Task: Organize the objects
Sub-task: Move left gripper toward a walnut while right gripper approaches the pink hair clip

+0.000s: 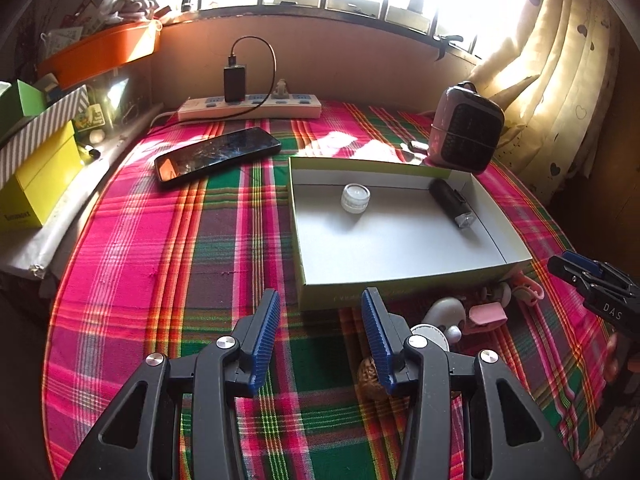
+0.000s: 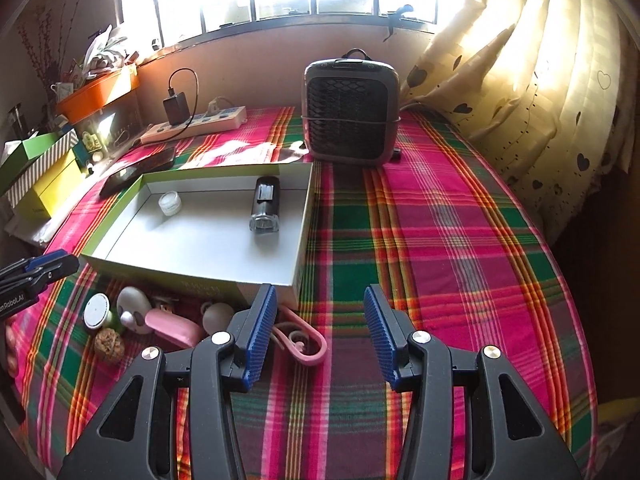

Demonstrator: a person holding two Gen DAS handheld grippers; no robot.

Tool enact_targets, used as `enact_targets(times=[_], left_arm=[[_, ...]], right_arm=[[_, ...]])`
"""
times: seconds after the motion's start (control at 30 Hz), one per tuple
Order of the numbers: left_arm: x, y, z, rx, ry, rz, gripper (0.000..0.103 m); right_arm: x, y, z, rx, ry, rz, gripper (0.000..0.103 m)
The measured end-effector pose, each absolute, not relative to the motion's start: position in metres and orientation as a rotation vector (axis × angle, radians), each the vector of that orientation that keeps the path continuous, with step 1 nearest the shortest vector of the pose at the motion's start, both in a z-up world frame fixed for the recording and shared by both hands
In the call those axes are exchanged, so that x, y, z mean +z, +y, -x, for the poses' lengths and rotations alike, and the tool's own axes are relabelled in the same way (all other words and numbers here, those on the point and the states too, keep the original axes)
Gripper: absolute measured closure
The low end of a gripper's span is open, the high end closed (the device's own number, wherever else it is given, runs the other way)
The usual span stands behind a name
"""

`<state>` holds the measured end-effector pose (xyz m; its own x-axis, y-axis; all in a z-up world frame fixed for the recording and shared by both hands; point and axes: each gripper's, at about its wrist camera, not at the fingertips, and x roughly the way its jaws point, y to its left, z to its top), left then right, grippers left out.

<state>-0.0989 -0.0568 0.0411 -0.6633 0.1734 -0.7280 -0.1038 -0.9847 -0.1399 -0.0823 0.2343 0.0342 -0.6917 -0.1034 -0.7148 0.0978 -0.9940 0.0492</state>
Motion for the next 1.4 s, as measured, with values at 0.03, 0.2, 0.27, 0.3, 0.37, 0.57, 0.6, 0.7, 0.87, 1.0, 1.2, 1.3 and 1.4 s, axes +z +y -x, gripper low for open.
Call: enact_targets(times=[0.03, 0.2, 0.27, 0.3, 0.37, 0.57, 0.6, 0.7, 0.87, 1.0, 1.2, 1.3, 1.4], left_arm=[[0.038, -0.058, 0.098, 2.722, -0.136, 1.219, 0.062], [0.032, -0.060, 0.093, 2.675, -0.176, 1.228, 0.060], [0.031, -0.060, 0.092, 2.666, -0.182, 1.228, 0.060], [0.030, -0.059, 0.091, 2.660, -0.181, 1.229, 0.060], [0.028, -0.059, 0.089, 2.648, -0.180, 1.227, 0.060], [0.019, -0.061, 0.083, 2.610, -0.196, 1.256, 0.059], [0.019, -0.062, 0.082, 2.602, -0.208, 1.252, 0.058], [0.018, -0.062, 0.080, 2.588, -0.216, 1.246, 0.058], [0.019, -0.063, 0.079, 2.584, -0.220, 1.243, 0.058], [0.018, -0.062, 0.077, 2.577, -0.211, 1.243, 0.058], [0.019, -0.061, 0.077, 2.571, -0.205, 1.240, 0.058], [0.019, -0.061, 0.076, 2.567, -0.202, 1.238, 0.057], [0.019, -0.061, 0.076, 2.562, -0.208, 1.235, 0.057]], right_arm=[[0.033, 0.236, 0.082, -2.789, -0.013, -1.184, 0.056], [0.027, 0.238, 0.080, -2.768, -0.013, -1.201, 0.055], [0.025, 0.238, 0.079, -2.759, -0.010, -1.199, 0.054], [0.024, 0.238, 0.078, -2.754, -0.009, -1.198, 0.053], [0.022, 0.239, 0.078, -2.742, -0.009, -1.201, 0.052], [0.011, 0.237, 0.081, -2.688, -0.006, -1.231, 0.052], [0.010, 0.237, 0.081, -2.676, -0.012, -1.234, 0.052], [0.005, 0.235, 0.085, -2.640, -0.021, -1.247, 0.052], [0.002, 0.231, 0.089, -2.608, -0.013, -1.258, 0.052], [-0.003, 0.226, 0.090, -2.585, 0.008, -1.273, 0.052], [-0.002, 0.219, 0.084, -2.545, 0.028, -1.255, 0.052], [-0.001, 0.215, 0.081, -2.526, 0.043, -1.238, 0.052], [-0.003, 0.214, 0.083, -2.558, 0.089, -1.254, 0.052]])
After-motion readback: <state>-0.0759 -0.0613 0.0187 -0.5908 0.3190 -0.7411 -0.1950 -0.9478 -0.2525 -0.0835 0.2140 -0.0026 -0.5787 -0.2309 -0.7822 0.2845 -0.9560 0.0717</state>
